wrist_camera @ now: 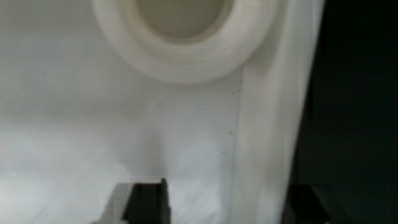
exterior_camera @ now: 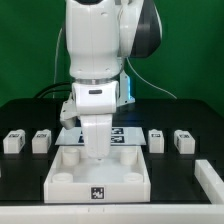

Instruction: Assemble one leg

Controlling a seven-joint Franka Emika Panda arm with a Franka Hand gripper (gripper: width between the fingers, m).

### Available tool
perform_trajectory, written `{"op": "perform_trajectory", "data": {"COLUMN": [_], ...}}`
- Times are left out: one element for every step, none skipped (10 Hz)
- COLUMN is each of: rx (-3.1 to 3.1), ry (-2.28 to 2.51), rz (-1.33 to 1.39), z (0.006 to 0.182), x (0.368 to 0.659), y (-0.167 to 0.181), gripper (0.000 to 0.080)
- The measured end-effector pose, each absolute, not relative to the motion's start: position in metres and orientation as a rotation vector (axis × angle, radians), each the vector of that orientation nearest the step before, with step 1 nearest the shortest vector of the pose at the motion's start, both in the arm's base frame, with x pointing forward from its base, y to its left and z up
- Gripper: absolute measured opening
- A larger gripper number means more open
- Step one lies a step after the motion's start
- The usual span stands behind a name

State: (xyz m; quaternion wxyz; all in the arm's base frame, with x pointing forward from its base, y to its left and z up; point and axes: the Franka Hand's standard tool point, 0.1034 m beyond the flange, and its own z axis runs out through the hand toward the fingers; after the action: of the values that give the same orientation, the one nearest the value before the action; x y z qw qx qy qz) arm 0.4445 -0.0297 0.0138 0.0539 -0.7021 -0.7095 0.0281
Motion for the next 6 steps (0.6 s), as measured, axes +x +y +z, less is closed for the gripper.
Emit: {"op": "perform_trajectory", "data": {"rx": [-2.133,-2.137,-2.137,-2.137,-2.137,-2.137], "ry": [-2.155,-2.157,-2.158,-2.158,-2.158,-2.158], "rz": [0.085,0.081,0.080,0.079,0.079,0.079], "z": [0.0138,0.0144,0.0145,0.0145,0.0145,0.0145], "x": [0.4445,0.4458,0.4460,0.4461,0.4461,0.4461], "y": [-0.0297,-0.0300,-0.0300,-0.0300,-0.0300,-0.0301], "gripper": [0.0198,0.0063,0.0063,0.0063,0.0063,0.0063]}}
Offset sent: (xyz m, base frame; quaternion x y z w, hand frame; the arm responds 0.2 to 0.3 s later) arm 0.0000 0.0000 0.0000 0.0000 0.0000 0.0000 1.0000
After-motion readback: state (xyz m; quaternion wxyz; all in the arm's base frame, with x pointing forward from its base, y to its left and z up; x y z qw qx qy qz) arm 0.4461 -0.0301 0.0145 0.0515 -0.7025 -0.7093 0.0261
